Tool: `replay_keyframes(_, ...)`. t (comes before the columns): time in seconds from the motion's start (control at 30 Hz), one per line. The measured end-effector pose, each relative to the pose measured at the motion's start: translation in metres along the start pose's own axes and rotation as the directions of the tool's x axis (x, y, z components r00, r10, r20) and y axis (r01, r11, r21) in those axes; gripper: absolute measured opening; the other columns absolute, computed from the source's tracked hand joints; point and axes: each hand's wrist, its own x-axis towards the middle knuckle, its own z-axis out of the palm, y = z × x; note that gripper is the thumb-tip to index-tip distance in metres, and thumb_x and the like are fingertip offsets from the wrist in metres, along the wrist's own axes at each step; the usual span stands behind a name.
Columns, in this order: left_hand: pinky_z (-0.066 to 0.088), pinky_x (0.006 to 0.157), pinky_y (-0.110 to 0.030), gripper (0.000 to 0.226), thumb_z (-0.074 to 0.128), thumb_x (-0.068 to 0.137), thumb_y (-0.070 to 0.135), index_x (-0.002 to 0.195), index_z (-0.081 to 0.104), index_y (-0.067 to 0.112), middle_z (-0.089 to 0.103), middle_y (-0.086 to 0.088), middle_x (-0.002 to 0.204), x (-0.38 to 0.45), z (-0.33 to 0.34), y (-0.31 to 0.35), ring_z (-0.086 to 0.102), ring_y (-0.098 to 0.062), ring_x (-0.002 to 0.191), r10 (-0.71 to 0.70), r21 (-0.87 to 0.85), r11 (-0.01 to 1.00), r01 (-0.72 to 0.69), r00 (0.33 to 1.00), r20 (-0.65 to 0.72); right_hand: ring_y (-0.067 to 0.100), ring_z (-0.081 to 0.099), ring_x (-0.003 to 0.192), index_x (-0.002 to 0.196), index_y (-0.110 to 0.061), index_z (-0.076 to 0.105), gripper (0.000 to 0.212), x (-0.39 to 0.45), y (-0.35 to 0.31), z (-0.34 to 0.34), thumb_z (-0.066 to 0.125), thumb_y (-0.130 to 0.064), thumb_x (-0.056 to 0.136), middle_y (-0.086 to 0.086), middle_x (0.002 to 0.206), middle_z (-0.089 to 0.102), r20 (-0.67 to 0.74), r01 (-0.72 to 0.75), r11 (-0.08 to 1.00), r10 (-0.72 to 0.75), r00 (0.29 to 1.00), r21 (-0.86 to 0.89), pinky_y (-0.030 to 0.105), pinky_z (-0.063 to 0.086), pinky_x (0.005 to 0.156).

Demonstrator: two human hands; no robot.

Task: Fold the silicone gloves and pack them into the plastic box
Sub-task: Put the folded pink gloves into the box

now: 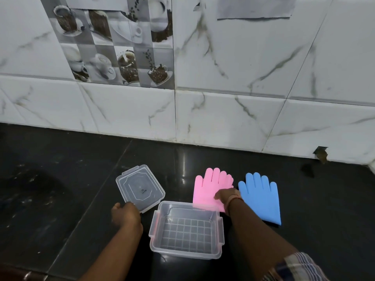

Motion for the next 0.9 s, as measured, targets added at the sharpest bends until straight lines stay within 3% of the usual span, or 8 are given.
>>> replay_keyframes(0.1, 0.048, 0.086, -0.033, 0.048, 0.052, 0.093, 0.009, 0.139, 0.060, 0.017, 0.062, -0.016, 0.139, -0.012, -0.006, 0.010, 0.064, -0.036, 0.117, 0.093, 0.127, 0.989, -0.077, 0.988, -0.122, 0.040, 0.061, 0.108, 0.126, 0.004, 0.053, 0.048, 0.012, 0.002, -0.004, 0.064, 0.002, 0.080, 0.022, 0.118, 0.063, 0.102, -0.028, 0.929, -0.011, 0.995, 0.370, 0.051, 0.052, 0.097)
replay_keyframes(0.17, 0.051, 0.089, -0.038, 0.043, 0.051, 0.093, 0.009, 0.133, 0.063, 0.017, 0.067, -0.015, 0.129, -0.023, -0.007, 0.016, 0.066, -0.032, 0.108, 0.138, 0.104, 0.986, -0.127, 0.984, -0.108, 0.043, 0.061, 0.111, 0.124, 0.003, 0.056, 0.045, 0.012, -0.004, -0.003, 0.061, 0.005, 0.079, 0.026, 0.123, 0.063, 0.146, -0.021, 0.832, -0.072, 0.987, 0.555, 0.053, 0.051, 0.097)
replay_keyframes(0.3, 0.050, 0.060, -0.028, 0.014, 0.058, 0.098, 0.006, 0.106, 0.069, 0.009, 0.064, -0.012, 0.087, -0.070, -0.004, 0.025, 0.058, -0.015, 0.063, 0.073, -0.049, 0.997, -0.061, 0.958, 0.279, 0.035, 0.064, 0.110, 0.129, -0.006, 0.055, 0.046, -0.009, -0.004, 0.009, 0.060, 0.004, 0.084, 0.019, 0.126, 0.064, 0.215, -0.042, 0.562, -0.244, 0.946, 0.826, 0.044, 0.057, 0.082)
replay_keyframes(0.37, 0.052, 0.057, -0.026, 0.008, 0.067, 0.096, 0.015, 0.094, 0.071, 0.009, 0.065, -0.012, 0.080, -0.092, 0.004, 0.028, 0.060, -0.014, 0.059, -0.055, 0.029, 0.999, 0.046, 0.862, 0.503, 0.035, 0.062, 0.116, 0.135, -0.010, 0.052, 0.054, -0.032, 0.006, 0.025, 0.061, 0.005, 0.085, 0.016, 0.129, 0.064, 0.173, 0.017, 0.481, -0.348, 0.921, 0.877, 0.046, 0.056, 0.085)
replay_keyframes(0.47, 0.057, 0.068, -0.034, 0.029, 0.078, 0.089, 0.033, 0.107, 0.074, 0.010, 0.078, -0.009, 0.092, -0.118, 0.014, 0.024, 0.070, -0.022, 0.075, -0.277, 0.199, 0.961, 0.193, 0.671, 0.688, 0.033, 0.065, 0.115, 0.136, -0.016, 0.053, 0.054, -0.075, 0.026, 0.059, 0.062, 0.005, 0.086, 0.009, 0.127, 0.068, 0.088, 0.102, 0.391, -0.439, 0.894, 0.915, 0.048, 0.055, 0.090)
replay_keyframes(0.63, 0.066, 0.074, -0.048, 0.040, 0.071, 0.092, 0.008, 0.131, 0.066, 0.008, 0.079, -0.020, 0.114, -0.117, 0.002, 0.004, 0.080, -0.035, 0.097, -0.197, 0.034, 0.963, 0.268, 0.608, 0.769, 0.025, 0.068, 0.111, 0.129, -0.021, 0.059, 0.054, -0.115, 0.054, 0.085, 0.070, 0.003, 0.082, 0.004, 0.123, 0.071, 0.036, 0.180, 0.441, -0.438, 0.898, 0.879, 0.045, 0.057, 0.088)
replay_keyframes(0.73, 0.061, 0.088, -0.058, 0.042, 0.066, 0.097, 0.008, 0.138, 0.062, 0.008, 0.071, -0.023, 0.132, -0.105, -0.011, 0.002, 0.070, -0.043, 0.119, -0.152, -0.005, 0.948, 0.318, 0.465, 0.872, 0.028, 0.062, 0.121, 0.138, -0.018, 0.052, 0.058, -0.117, 0.061, 0.072, 0.072, -0.006, 0.085, 0.008, 0.132, 0.065, 0.051, 0.188, 0.418, -0.499, 0.865, 0.889, 0.050, 0.049, 0.099)
replay_keyframes(0.9, 0.060, 0.089, -0.058, 0.037, 0.069, 0.095, 0.007, 0.131, 0.070, 0.005, 0.069, -0.024, 0.135, -0.082, -0.020, 0.020, 0.069, -0.042, 0.122, -0.282, 0.174, 0.931, 0.320, 0.331, 0.900, 0.037, 0.058, 0.124, 0.142, -0.012, 0.042, 0.059, -0.102, 0.072, 0.035, 0.069, -0.018, 0.090, 0.018, 0.136, 0.060, 0.166, 0.025, 0.396, -0.440, 0.882, 0.918, 0.058, 0.045, 0.103)
